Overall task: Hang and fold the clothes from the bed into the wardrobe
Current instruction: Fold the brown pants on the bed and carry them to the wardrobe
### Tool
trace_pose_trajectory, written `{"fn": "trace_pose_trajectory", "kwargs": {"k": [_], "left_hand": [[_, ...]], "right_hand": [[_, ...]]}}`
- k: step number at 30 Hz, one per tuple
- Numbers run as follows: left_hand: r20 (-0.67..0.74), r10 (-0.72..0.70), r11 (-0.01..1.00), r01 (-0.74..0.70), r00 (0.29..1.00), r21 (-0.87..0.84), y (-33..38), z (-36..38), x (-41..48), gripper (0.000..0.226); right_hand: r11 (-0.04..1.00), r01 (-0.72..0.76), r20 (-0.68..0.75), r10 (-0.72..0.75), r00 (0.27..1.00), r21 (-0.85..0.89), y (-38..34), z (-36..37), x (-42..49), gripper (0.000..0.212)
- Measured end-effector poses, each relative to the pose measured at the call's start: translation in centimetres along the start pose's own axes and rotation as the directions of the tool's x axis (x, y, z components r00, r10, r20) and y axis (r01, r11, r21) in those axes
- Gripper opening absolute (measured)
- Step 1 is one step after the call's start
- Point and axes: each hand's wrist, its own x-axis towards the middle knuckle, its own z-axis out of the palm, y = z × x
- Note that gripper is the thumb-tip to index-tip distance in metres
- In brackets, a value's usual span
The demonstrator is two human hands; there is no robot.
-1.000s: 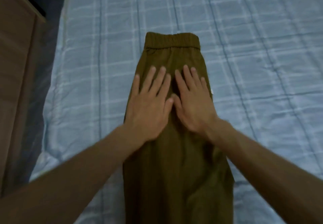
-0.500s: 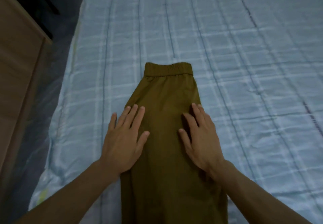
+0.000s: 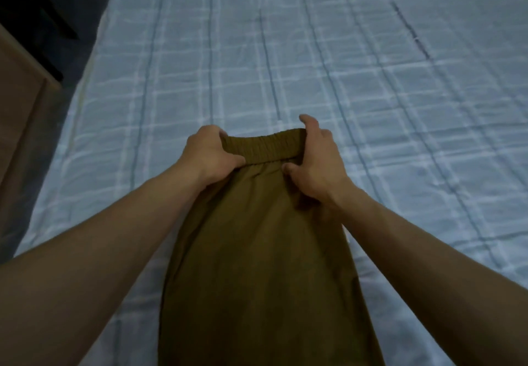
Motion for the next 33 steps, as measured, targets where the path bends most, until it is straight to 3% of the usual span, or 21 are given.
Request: {"fn": "trace_pose_trajectory", "kwargs": {"k": [2, 5, 8, 14, 18, 25, 33], "left_hand": [[0.021, -0.02, 0.998, 0.021, 1.0, -0.066, -0.4, 0.3, -0.2, 0.041], [-0.031, 0.07, 0.993, -0.073, 0.997, -0.094, -0.7, 0.8, -1.3, 0.023], [-0.096, 0.188, 0.977, -0.196, 0.977, -0.085, -0.8, 0.5, -2.7, 0.023], [-0.191, 0.305, 0.946, -0.319, 0.933, -0.049, -1.4, -0.6, -6.3, 0.027], [-0.217, 0.407, 0.908, -0.418, 0.887, -0.009, -1.9, -1.2, -10.7, 0.029], [-0.205, 0.585, 0.811, -0.564, 0.785, 0.156, -3.0, -3.2, -20.6, 0.028], [-0.141, 0.69, 0.717, -0.642, 0.71, 0.271, -5.1, -3.7, -34.5, 0.031]], "right_hand": [[0.998, -0.01, -0.015, 0.011, 1.0, 0.07, 0.1, 0.0, 0.5, 0.096], [0.991, 0.036, -0.094, -0.024, 0.995, 0.131, 0.5, 0.0, 0.0, 0.087], [0.98, 0.094, -0.154, -0.067, 0.986, 0.173, 0.6, -0.6, -0.8, 0.065], [0.95, 0.181, -0.058, -0.172, 0.983, 0.253, 0.0, -2.3, -4.4, 0.05], [0.952, 0.261, -0.033, -0.259, 0.965, 0.16, -0.3, -3.5, -7.8, 0.036], [0.919, 0.388, -0.046, -0.386, 0.921, 0.067, -2.1, -6.4, -16.3, 0.03], [0.859, 0.511, 0.143, -0.502, 0.853, -0.03, -2.7, -9.0, -29.0, 0.029]]}}
